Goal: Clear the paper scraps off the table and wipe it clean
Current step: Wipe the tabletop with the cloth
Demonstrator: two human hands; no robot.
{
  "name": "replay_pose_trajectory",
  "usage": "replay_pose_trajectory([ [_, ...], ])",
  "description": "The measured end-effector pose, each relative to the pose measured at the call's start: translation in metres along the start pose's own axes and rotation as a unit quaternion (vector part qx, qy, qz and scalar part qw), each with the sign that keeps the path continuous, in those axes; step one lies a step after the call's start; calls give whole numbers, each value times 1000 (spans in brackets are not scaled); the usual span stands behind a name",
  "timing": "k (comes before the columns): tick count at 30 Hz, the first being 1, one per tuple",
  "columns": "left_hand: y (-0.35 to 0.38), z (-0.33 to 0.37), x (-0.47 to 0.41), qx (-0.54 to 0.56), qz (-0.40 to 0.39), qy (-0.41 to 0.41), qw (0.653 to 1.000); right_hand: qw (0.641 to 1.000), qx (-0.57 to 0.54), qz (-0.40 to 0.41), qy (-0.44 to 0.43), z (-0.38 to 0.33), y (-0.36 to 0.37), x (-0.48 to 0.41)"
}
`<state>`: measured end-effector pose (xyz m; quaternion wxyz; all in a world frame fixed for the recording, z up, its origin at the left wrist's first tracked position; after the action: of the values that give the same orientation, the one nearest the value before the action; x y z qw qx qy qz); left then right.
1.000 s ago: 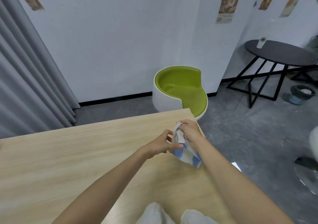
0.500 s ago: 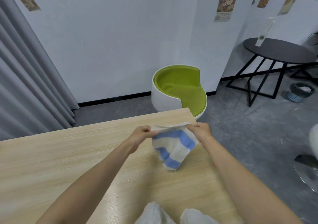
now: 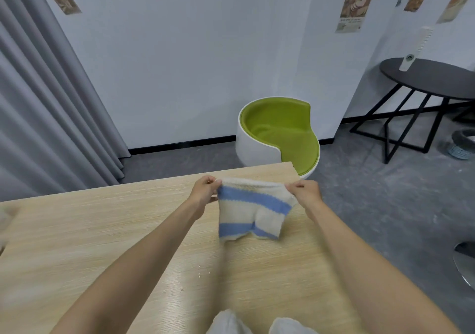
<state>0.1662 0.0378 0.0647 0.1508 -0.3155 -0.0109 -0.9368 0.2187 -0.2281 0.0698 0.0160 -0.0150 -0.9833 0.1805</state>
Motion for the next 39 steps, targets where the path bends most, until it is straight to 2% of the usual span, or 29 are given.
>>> replay_pose_trajectory([
  [2, 0, 15, 0, 30, 11, 18, 999, 998, 0, -12, -55, -17, -4, -5],
  [5, -1, 32, 3, 37, 15, 53, 998, 987, 64, -44, -143, -37, -18, -11],
  [10, -2, 33, 13, -3, -5, 85, 996, 980, 81, -63, -172, -39, -34, -2],
  [13, -8, -8, 17, -39, -14, 59, 997, 975, 113, -124, -146, -1, -21, 24],
  [17, -18, -101, 22, -84, -37, -23, 996, 964, 148, -207, -79, 72, -5, 69],
  [21, -21, -171, 31, -104, -58, -75, 990, 954, 170, -247, 4, 126, 5, 108],
  [27, -22, -193, 38, -133, -101, -129, 977, 925, 195, -319, 71, 148, 15, 117],
  [31, -20, -179, 27, -129, -97, -117, 980, 932, 212, -286, 63, 143, 21, 98],
  [36, -9, -158, -6, -51, -9, -99, 994, 957, 218, -189, 36, 126, 33, 51],
  [39, 3, -152, -28, -17, 43, -104, 994, 961, 216, -172, 19, 120, 40, 27],
])
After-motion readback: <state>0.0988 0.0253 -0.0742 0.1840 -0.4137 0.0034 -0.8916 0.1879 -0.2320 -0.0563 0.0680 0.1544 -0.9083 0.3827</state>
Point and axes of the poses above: each hand's wrist, its own x-axis away from the middle knuckle, its own y-axis out of the palm, z = x × y, the point moved 2 cm from there along -x, towards the middle knuckle, and after that the axes turned 15 degrees about -y, right-handed, at the moved point
